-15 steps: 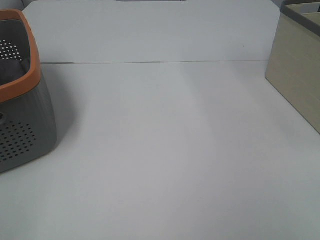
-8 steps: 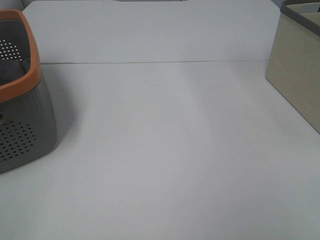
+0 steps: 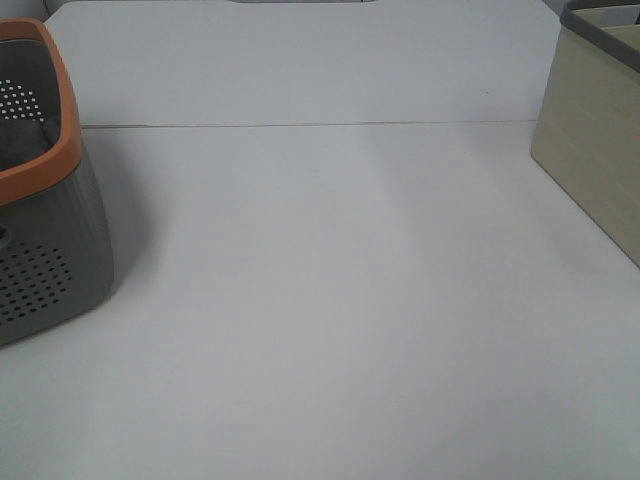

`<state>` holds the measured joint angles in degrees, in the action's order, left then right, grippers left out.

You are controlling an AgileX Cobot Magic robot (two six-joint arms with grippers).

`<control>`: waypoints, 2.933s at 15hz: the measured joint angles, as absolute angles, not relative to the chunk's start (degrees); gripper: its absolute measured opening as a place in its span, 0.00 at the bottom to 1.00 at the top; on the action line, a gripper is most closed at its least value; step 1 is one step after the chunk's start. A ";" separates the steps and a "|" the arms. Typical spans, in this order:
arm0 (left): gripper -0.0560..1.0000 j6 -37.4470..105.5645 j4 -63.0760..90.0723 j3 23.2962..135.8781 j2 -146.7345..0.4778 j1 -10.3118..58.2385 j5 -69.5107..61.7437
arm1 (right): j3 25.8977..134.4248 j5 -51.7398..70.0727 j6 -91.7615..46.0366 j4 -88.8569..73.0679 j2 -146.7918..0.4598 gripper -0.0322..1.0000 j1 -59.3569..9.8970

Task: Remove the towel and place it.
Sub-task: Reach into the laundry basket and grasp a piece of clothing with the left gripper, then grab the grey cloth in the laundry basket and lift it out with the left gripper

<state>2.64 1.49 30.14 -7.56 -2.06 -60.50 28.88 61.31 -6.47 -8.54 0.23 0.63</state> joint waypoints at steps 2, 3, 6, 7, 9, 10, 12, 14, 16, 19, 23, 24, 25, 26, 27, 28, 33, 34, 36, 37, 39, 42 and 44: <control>0.97 2.86 2.01 36.27 -13.75 -2.06 -60.50 | 28.88 61.31 -6.47 -8.54 0.23 0.67 0.63; 0.97 3.15 2.01 37.41 -15.07 -2.06 -60.45 | 28.88 61.31 -6.47 -8.54 0.23 0.67 0.63; 0.97 7.96 2.01 44.58 -24.69 -2.06 -59.82 | 28.88 61.31 -6.47 -8.54 0.23 0.67 0.63; 0.97 9.97 2.01 47.61 -28.65 -2.06 -59.82 | 28.88 61.31 -6.47 -8.54 0.23 0.67 0.63; 0.97 14.04 2.01 53.11 -36.38 -2.06 -59.76 | 28.88 61.31 -6.47 -8.54 0.23 0.67 0.63; 0.97 16.04 2.12 55.58 -40.51 -2.06 -59.42 | 28.88 61.31 -6.47 -8.54 0.23 0.67 0.63; 0.97 20.05 2.46 59.59 -47.44 -2.06 -59.01 | 28.88 61.31 -6.47 -8.54 0.23 0.67 0.63; 0.97 26.59 3.15 64.00 -55.18 -2.06 -58.27 | 28.88 61.31 -6.47 -8.54 0.23 0.67 0.63; 0.97 36.73 3.21 69.21 -66.00 -2.06 -56.26 | 28.88 61.31 -6.47 -8.54 0.23 0.67 0.63; 0.97 40.11 -0.46 72.54 -71.39 -2.06 -55.81 | 28.88 61.31 -6.47 -8.54 0.23 0.67 0.63; 0.96 42.91 -19.02 76.32 -81.93 -2.06 -55.75 | 28.88 61.31 -6.47 -8.54 0.23 0.67 0.63; 0.96 44.29 -19.48 76.32 -83.77 -2.06 -55.75 | 28.88 61.31 -6.47 -8.54 0.23 0.67 0.63; 0.96 46.18 -19.71 76.32 -85.83 -2.06 -55.63 | 28.88 61.31 -6.47 -8.54 0.23 0.67 0.63; 0.96 46.81 -19.88 76.32 -86.69 -2.06 -55.52 | 28.88 61.31 -6.47 -8.54 0.23 0.67 0.63; 0.96 48.24 -20.11 76.32 -89.04 -2.06 -55.06 | 28.88 61.31 -6.47 -8.54 0.23 0.67 0.63; 0.96 49.39 -20.28 76.32 -91.50 -2.06 -53.86 | 28.88 61.31 -6.47 -8.54 0.23 0.67 0.63; 0.96 54.09 -20.45 76.38 -102.04 -2.06 -40.28 | 28.88 61.31 -6.47 -8.54 0.23 0.67 0.63; 0.96 54.26 -20.45 76.38 -103.88 -2.06 -38.85 | 28.88 61.31 -6.47 -8.54 0.23 0.67 0.63; 0.96 55.12 -20.45 76.38 -107.66 -2.06 -37.64 | 28.88 61.31 -6.47 -8.54 0.23 0.67 0.63; 0.96 55.63 -20.40 76.43 -108.58 -2.06 -37.64 | 28.88 61.31 -6.47 -8.54 0.23 0.67 0.63; 0.90 55.81 -19.82 76.43 -109.38 -2.06 -37.64 | 28.88 61.31 -6.47 -8.54 0.23 0.67 0.63; 0.62 55.81 -17.99 76.43 -109.38 -2.06 -37.64 | 28.88 61.31 -6.47 -8.54 0.23 0.67 0.63; 0.43 54.20 -17.36 76.43 -109.38 -1.95 -37.76 | 28.88 61.31 -6.47 -8.54 0.23 0.67 0.63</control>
<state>54.20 -17.36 76.43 -109.38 -1.95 -37.76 28.88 61.31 -6.47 -8.54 0.23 0.63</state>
